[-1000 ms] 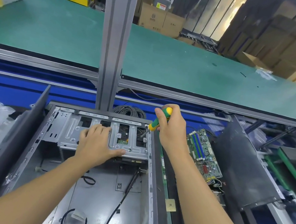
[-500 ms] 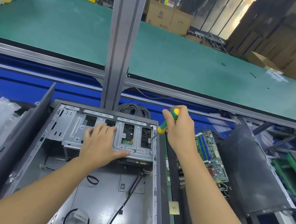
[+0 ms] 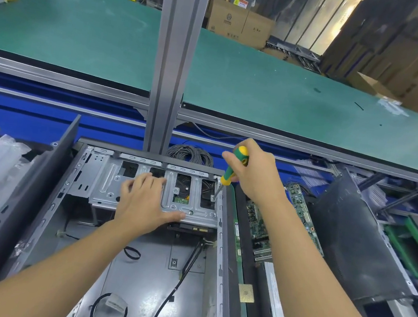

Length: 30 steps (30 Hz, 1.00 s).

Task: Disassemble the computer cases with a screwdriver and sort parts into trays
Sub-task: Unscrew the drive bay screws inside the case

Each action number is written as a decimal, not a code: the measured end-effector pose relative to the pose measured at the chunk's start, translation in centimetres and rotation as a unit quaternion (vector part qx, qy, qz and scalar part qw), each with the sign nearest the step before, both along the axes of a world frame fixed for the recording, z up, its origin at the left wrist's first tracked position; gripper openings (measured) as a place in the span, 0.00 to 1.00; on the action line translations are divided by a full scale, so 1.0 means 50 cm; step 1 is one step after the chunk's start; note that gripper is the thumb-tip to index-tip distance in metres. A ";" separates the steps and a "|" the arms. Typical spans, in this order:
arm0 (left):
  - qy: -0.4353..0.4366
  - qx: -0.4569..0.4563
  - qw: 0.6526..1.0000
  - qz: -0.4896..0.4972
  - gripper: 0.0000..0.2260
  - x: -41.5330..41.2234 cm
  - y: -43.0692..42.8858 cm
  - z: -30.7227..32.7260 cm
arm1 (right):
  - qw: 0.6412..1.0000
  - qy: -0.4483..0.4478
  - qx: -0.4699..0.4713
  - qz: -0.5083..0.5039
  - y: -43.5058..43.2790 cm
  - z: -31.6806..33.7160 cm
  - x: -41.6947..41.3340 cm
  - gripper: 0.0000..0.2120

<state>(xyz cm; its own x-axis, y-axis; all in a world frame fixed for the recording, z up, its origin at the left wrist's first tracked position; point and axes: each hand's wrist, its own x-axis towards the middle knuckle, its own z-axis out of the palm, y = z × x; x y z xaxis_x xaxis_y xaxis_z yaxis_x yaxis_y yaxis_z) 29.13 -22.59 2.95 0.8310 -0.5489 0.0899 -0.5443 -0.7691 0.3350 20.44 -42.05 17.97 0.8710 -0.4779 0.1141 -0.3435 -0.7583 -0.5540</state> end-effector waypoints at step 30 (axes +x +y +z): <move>0.245 -0.277 0.917 -0.149 0.07 0.016 -0.191 0.042 | 0.972 0.179 -0.120 0.091 0.003 0.057 0.030 0.09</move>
